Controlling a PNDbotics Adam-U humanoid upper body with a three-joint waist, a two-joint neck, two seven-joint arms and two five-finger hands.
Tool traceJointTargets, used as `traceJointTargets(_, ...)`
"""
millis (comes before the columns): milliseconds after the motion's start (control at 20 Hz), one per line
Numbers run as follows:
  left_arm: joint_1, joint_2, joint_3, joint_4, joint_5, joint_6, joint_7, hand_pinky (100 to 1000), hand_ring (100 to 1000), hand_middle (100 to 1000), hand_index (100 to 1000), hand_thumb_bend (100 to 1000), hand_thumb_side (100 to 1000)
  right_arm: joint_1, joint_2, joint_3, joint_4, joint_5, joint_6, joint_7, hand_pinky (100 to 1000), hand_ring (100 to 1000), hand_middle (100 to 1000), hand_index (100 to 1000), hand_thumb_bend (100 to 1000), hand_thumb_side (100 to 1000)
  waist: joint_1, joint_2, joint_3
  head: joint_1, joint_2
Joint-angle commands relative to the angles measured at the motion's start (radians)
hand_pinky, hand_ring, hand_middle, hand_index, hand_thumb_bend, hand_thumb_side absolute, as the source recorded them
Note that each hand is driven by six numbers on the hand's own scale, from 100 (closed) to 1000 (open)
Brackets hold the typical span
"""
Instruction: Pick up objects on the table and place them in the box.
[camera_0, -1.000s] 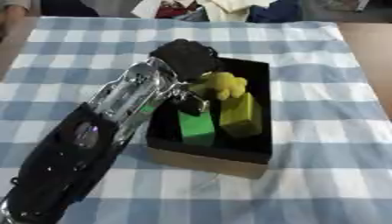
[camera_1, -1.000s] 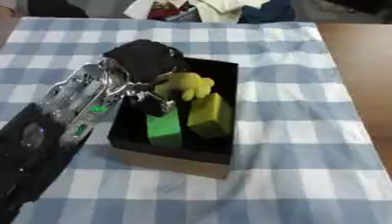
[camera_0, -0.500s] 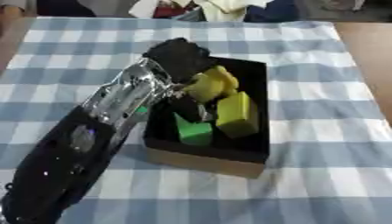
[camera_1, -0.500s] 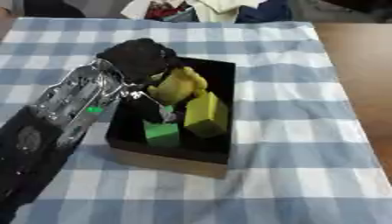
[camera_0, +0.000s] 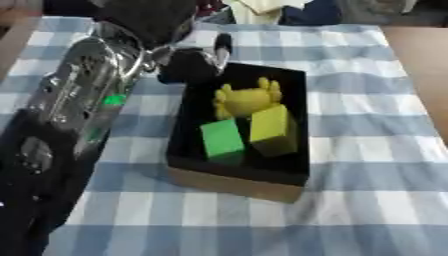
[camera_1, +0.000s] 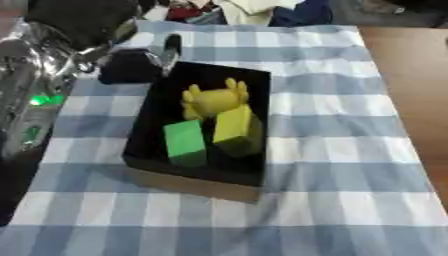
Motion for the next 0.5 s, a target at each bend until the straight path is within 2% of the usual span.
traceJointTargets(50,0.002,0.034,0.089,-0.096,0.042,0.049,0.053,732,833,771,913,100,943,-0.008,-0.006,-0.019,-0.031,-0.044,0.003,-0.049,960,947,849,925,100,1000,0.0,-0.023,0.003,0.001,0.006)
traceJointTargets(250,0.002,0.036,0.181,-0.122,0.099,0.107,0.111,665,800,748,910,121,989,-0.01,0.004,-0.034,-0.033,-0.101,-0.015,-0.108,934,936,845,921,100,1000,-0.001,-0.022,0.002,0.005,0.004)
traceJointTargets(500,0.002,0.057,0.265,-0.124,0.167,0.175,0.179,628,767,718,900,146,1000,-0.001,0.009,-0.048,-0.033,-0.169,-0.04,-0.175,906,923,838,913,100,1000,-0.003,-0.022,0.005,0.004,0.003)
